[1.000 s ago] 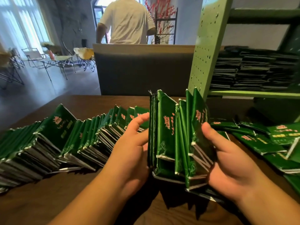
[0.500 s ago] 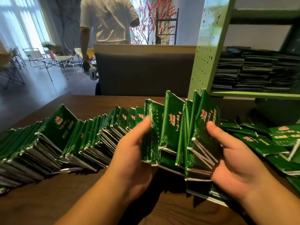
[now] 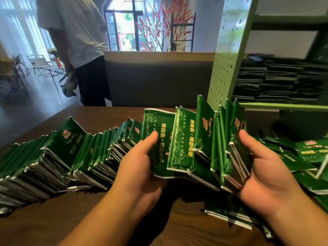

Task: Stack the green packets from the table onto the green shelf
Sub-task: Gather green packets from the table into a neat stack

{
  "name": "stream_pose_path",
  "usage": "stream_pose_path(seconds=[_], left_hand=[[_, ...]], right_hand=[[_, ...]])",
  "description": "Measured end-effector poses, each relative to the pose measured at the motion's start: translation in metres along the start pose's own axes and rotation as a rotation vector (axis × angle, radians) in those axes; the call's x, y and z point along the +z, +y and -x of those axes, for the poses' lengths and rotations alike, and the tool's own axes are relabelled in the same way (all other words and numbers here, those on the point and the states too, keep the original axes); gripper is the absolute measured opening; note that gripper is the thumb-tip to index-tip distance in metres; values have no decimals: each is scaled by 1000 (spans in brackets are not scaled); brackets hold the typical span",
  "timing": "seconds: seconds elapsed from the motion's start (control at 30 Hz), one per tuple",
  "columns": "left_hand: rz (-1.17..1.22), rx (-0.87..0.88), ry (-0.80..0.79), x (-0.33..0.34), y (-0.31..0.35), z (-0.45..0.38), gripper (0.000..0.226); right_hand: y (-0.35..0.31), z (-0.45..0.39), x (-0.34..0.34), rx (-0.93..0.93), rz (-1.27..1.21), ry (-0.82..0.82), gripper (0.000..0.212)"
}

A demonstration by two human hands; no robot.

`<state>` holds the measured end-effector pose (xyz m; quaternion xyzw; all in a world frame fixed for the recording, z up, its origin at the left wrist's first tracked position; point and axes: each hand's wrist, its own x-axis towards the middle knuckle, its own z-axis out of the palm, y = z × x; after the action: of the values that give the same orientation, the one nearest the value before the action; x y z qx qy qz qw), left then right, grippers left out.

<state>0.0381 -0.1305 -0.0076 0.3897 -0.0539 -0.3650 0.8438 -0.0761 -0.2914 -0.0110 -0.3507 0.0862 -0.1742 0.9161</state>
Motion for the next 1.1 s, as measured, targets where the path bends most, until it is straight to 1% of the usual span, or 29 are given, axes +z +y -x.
stream_pose_path(seconds=[0.03,0.13,0.17,0.2,0.3,0.33,0.4,0.43,0.47,0.5,0.57,0.63,0.67,0.7,0.73,0.8,0.83,0.9,0.93,1.0,1.07,1.1], left_hand=[[15,2,-1,0,1,0,34],[45,17,-68,-1,0,1,29],[41,22,-82,-2,0,2,28],[48,15,-93,-1,0,2,31],[150,-32,-129,-7,3,-1,35],[190,-52,-137,-9,4,-1,35],[223,-81,-135,-12,5,-4,43],[218,-91,-126,-14,4,-5,48],[210,-108,-141,-14,1,-3,51],[175,-114,-169,-13,-1,-1,53],[63,-101,-209,-9,-6,2,63],[-71,-79,-187,0,-4,4,75],[-145,-66,-181,5,-2,4,72],[-202,-46,-166,8,0,3,61],[-218,-38,-157,9,-1,3,48],[-183,-64,-179,9,-3,8,34],[-160,-68,-208,8,-3,11,28],[-67,-75,-242,4,-5,15,18],[5,-80,-242,5,-2,13,18],[120,-77,-235,2,0,12,31],[117,-97,-271,0,4,13,40],[100,-107,-299,-1,5,14,43]], right_hand=[[-1,2,5,-6,3,-17,43],[-5,-3,-4,15,-49,-6,35],[-4,-6,-8,76,-50,-42,38],[-3,-7,-12,99,-58,-62,42],[-6,-6,-21,52,-67,-58,49],[-5,-6,-22,40,-48,-80,50],[-1,-6,-19,80,-62,-144,46],[0,-8,-21,61,1,-72,49],[1,-3,-21,63,54,-7,57],[2,-1,-22,81,58,-31,63],[6,-2,-23,140,-2,-121,65],[9,-1,-24,127,31,-116,64],[11,-1,-26,113,70,-68,63],[10,-1,-30,123,74,-9,62],[9,1,-29,145,70,14,60],[10,-3,-24,175,30,-31,52],[12,-6,-24,186,4,-26,48],[7,-3,-25,192,9,-12,51],[2,-2,-25,191,4,-31,56],[-5,-7,-29,200,-33,-83,61],[-8,-11,-37,158,-15,-102,62],[-8,-11,-38,116,7,-74,61]])
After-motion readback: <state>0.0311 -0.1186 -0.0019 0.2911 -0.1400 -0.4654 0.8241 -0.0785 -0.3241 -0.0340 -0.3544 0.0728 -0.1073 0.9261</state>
